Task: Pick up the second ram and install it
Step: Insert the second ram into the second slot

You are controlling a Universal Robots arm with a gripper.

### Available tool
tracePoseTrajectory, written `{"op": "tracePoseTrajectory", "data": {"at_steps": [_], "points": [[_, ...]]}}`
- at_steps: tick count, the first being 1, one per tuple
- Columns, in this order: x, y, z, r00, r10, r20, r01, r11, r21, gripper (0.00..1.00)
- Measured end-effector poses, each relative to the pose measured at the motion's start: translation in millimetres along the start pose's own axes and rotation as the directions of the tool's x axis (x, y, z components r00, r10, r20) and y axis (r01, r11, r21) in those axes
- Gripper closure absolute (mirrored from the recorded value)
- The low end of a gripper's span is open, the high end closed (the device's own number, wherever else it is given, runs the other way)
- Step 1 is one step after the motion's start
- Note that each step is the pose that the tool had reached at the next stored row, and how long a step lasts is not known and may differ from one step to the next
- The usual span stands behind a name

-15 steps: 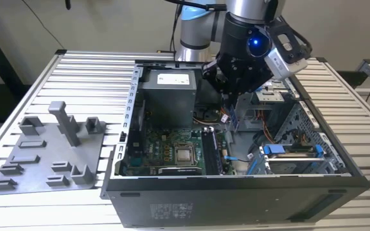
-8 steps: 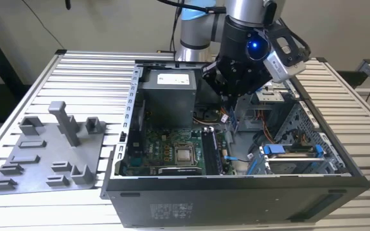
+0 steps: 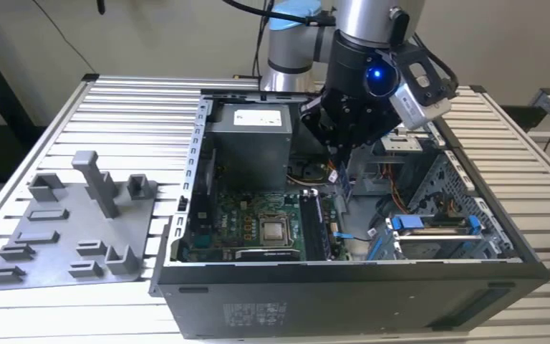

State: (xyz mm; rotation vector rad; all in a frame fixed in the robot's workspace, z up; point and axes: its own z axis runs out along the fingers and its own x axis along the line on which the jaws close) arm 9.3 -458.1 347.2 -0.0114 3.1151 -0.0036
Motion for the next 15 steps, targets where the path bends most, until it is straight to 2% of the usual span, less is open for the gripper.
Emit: {"op": "tracePoseTrajectory", "data": {"at_steps": [15], "points": [[0.0,0.0,0.9,1.0,0.0,-0.0004,0.0,1.0,-0.0004,0.86]]}}
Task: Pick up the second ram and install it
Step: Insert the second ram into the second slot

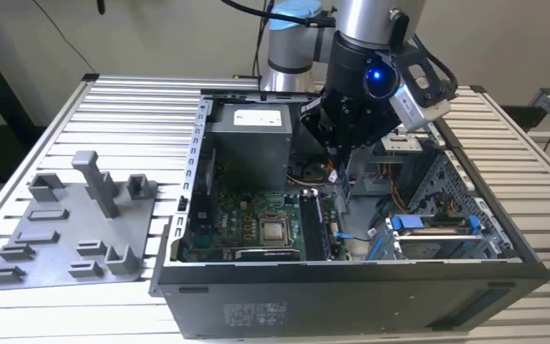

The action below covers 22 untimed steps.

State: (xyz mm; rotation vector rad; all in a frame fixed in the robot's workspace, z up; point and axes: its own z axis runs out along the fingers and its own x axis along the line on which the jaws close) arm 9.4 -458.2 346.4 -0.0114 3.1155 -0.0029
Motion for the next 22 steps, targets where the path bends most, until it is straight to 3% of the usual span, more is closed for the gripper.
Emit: {"op": "tracePoseTrajectory", "data": {"at_steps": [6,15,22], "points": [[0.0,0.0,0.2,1.0,0.0,-0.0003,0.0,1.0,0.0043,0.86],[0.3,0.4,12.4,1.0,0.003,0.0,-0.003,0.9999,0.0099,0.86],[0.3,0.4,12.8,1.0,0.003,0.0001,-0.003,0.9999,0.0099,0.86]]}}
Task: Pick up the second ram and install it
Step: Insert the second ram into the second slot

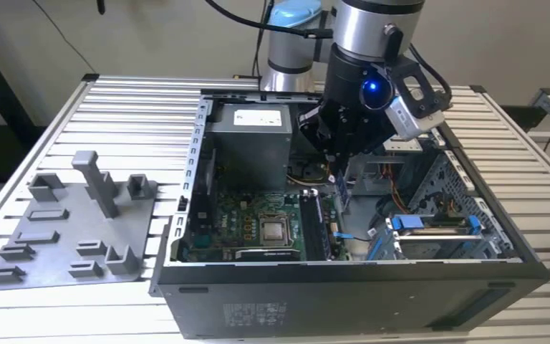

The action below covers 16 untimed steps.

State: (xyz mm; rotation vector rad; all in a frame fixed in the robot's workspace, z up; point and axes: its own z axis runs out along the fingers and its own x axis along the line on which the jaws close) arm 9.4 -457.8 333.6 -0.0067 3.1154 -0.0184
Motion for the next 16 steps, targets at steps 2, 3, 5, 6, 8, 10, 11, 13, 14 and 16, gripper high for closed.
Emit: {"op": "tracePoseTrajectory", "data": {"at_steps": [2,3,5,6,8,10,11,13,14,16], "points": [[0.0,0.0,0.3,1.0,0.0,0.0,0.0,1.0,-0.0001,0.86],[0.0,0.0,0.6,1.0,0.0,0.0,0.0,1.0,-0.0002,0.86],[0.0,0.0,1.3,1.0,0.0,-0.0001,0.0,1.0,0.0,0.86],[0.1,0.0,1.8,1.0,0.0,-0.0001,0.0,1.0,-0.0001,0.86],[0.1,0.0,2.8,1.0,0.0,-0.0001,0.0,1.0,0.0,0.86],[0.1,0.0,4.1,1.0,0.0,-0.0001,0.0,1.0,-0.0001,0.86],[0.2,0.1,5.0,1.0,0.0,-0.0001,0.0,1.0,-0.0001,0.86],[0.6,0.1,7.1,1.0,0.0,-0.0002,0.0,1.0,0.0,0.86],[0.8,0.1,8.4,1.0,0.0,-0.0001,0.0,1.0,0.0,0.86],[1.1,0.1,10.9,1.0,0.0,-0.0002,0.0,1.0,0.0002,0.86]]}}
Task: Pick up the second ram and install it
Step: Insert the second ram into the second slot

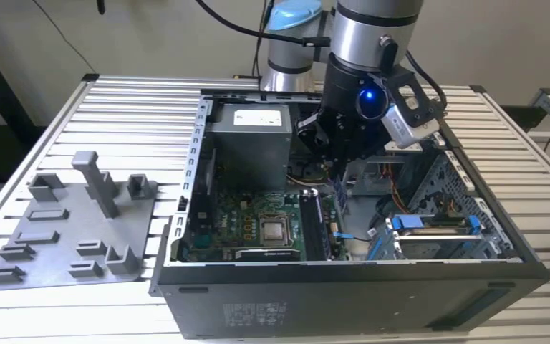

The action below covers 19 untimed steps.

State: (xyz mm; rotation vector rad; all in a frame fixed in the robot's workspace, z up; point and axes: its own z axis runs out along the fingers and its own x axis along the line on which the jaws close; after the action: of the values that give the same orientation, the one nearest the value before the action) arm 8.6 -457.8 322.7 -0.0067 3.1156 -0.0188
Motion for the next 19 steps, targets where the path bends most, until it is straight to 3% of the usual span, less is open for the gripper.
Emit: {"op": "tracePoseTrajectory", "data": {"at_steps": [7,19], "points": [[0.4,0.1,6.6,1.0,0.0,-0.0003,0.0,1.0,0.0001,0.86],[2.5,0.3,26.5,1.0,-0.001,-0.0003,0.001,1.0,0.0002,0.86]]}}
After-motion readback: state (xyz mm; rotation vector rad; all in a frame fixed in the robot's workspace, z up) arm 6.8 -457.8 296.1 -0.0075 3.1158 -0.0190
